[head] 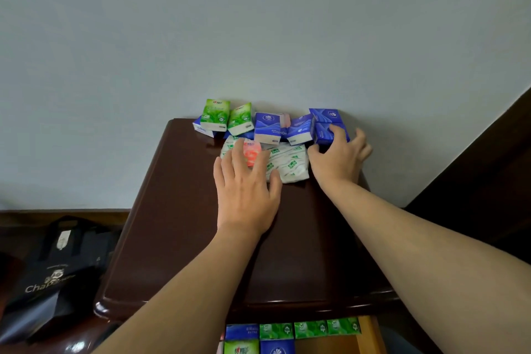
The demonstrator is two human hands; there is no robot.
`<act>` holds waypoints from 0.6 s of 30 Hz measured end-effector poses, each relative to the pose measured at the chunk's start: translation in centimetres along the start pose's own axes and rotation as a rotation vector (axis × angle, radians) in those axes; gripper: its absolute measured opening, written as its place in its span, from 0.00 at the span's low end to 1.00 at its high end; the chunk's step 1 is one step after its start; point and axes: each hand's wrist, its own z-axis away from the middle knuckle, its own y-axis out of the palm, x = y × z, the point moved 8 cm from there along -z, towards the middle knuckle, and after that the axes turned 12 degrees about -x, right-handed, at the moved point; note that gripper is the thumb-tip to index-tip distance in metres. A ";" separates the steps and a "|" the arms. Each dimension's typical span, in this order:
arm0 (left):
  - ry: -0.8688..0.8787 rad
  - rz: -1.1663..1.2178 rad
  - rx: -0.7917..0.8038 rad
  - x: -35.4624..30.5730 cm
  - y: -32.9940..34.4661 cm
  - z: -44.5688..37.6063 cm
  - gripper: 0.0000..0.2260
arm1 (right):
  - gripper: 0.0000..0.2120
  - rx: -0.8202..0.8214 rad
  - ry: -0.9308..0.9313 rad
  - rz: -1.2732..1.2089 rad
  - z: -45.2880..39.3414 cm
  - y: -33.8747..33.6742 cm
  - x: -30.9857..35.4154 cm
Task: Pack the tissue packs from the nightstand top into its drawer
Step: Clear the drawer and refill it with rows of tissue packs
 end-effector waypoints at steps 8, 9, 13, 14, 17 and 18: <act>-0.010 -0.008 -0.089 0.1 -0.8 0.1 0.09 | 0.17 -0.081 -0.041 0.027 1.4 -3.2 -1.0; -0.016 -0.009 -0.090 0.1 -0.9 0.2 0.08 | 0.17 -0.081 -0.060 0.045 1.6 -3.7 -1.1; -0.015 0.006 -0.090 0.1 -1.2 0.3 0.09 | 0.17 -0.103 -0.119 0.074 1.8 -5.1 -1.1; -0.009 0.025 -0.096 0.0 -1.4 0.2 0.09 | 0.17 -0.086 -0.119 0.019 1.7 -5.1 -1.0; 0.011 0.101 -0.133 -0.4 -1.9 0.1 0.10 | 0.21 -0.019 -0.045 -0.111 1.6 -4.3 -1.3; 0.010 0.122 -0.153 -0.4 -2.2 0.1 0.11 | 0.23 -0.017 -0.023 -0.122 1.6 -4.1 -1.5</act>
